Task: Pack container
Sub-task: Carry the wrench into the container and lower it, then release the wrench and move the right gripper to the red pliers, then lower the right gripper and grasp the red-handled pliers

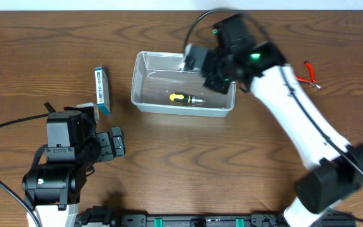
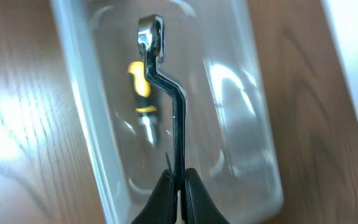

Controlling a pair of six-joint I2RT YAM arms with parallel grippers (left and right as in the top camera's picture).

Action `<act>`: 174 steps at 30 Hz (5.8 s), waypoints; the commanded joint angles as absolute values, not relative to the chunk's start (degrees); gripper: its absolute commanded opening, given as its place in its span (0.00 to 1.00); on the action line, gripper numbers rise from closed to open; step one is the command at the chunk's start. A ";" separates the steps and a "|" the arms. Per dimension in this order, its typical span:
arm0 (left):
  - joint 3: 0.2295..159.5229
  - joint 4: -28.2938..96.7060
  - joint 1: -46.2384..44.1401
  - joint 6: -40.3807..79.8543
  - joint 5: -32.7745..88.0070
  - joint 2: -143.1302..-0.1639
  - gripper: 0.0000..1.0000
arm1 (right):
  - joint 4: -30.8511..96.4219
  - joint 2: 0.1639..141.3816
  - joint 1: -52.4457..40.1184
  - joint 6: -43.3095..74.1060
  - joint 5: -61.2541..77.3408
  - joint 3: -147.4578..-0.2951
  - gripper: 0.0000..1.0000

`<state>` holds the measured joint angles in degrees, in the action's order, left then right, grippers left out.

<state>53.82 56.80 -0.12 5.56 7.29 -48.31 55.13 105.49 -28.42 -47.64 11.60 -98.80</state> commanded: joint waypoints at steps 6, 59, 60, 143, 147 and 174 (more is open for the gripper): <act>54.83 56.97 -0.30 4.78 6.83 -48.23 0.98 | 53.17 117.97 -29.30 -59.79 18.72 -98.48 0.01; 54.83 57.04 -0.30 4.82 6.85 -48.23 0.98 | 61.45 118.50 3.20 46.78 -1.10 -119.37 0.99; 54.83 57.08 -0.30 4.82 6.85 -48.23 0.98 | 60.53 118.50 3.62 50.33 -1.10 -118.19 0.99; 54.83 58.28 -0.30 4.99 6.85 -48.23 0.98 | 52.12 123.85 9.56 -32.45 -1.72 -104.97 0.99; 54.83 58.30 -0.30 4.99 6.87 -48.23 0.98 | 52.73 123.87 9.74 -34.20 -4.40 -104.97 0.99; 54.83 58.26 -0.30 5.02 6.87 -48.23 0.98 | 56.40 132.97 11.16 -60.07 -4.49 -103.98 0.94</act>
<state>53.82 58.11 -0.12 5.56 7.29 -48.31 56.14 131.79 10.41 -59.07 -4.36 -104.20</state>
